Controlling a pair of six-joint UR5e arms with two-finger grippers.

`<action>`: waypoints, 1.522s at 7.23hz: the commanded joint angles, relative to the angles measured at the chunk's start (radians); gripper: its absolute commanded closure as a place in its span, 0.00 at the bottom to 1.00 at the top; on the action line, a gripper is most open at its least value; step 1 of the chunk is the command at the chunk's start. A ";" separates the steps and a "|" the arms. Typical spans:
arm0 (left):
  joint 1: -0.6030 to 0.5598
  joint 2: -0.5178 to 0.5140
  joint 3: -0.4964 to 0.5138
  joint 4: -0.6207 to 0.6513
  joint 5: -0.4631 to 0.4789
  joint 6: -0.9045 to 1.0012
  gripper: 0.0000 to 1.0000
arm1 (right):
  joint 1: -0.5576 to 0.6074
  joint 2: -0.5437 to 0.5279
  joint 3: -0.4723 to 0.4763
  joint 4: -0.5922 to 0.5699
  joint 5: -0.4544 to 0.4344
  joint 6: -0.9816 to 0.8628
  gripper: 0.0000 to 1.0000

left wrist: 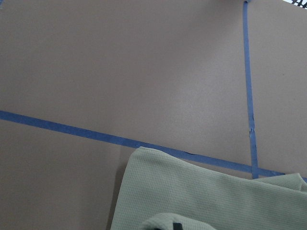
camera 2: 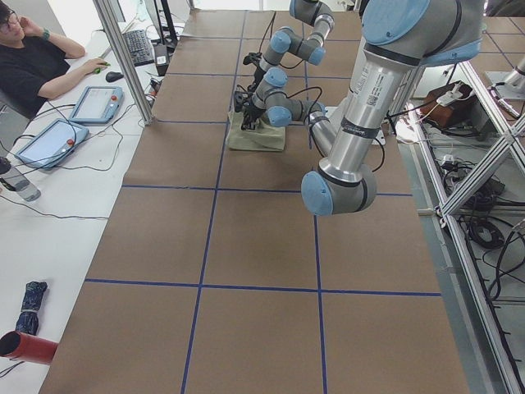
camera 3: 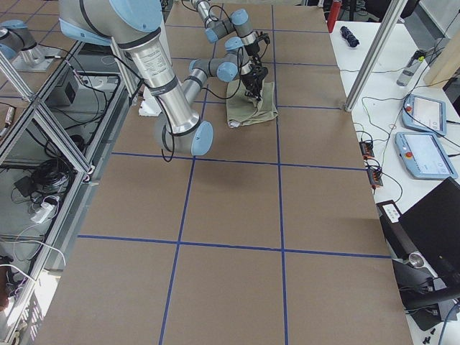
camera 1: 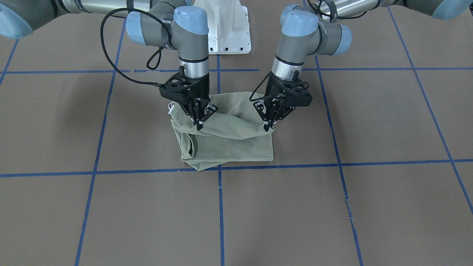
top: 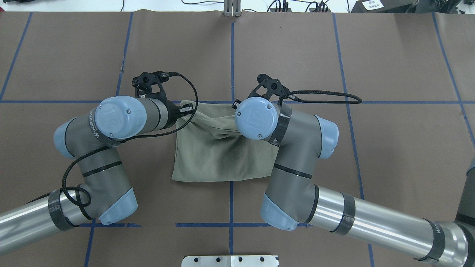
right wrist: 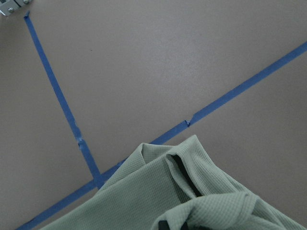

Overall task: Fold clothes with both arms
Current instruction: 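Lay the folded end down at the far edge and open both grippers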

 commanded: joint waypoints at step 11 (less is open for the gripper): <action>-0.152 0.002 0.007 -0.024 -0.240 0.323 0.00 | -0.089 0.026 -0.030 -0.003 0.019 -0.162 0.00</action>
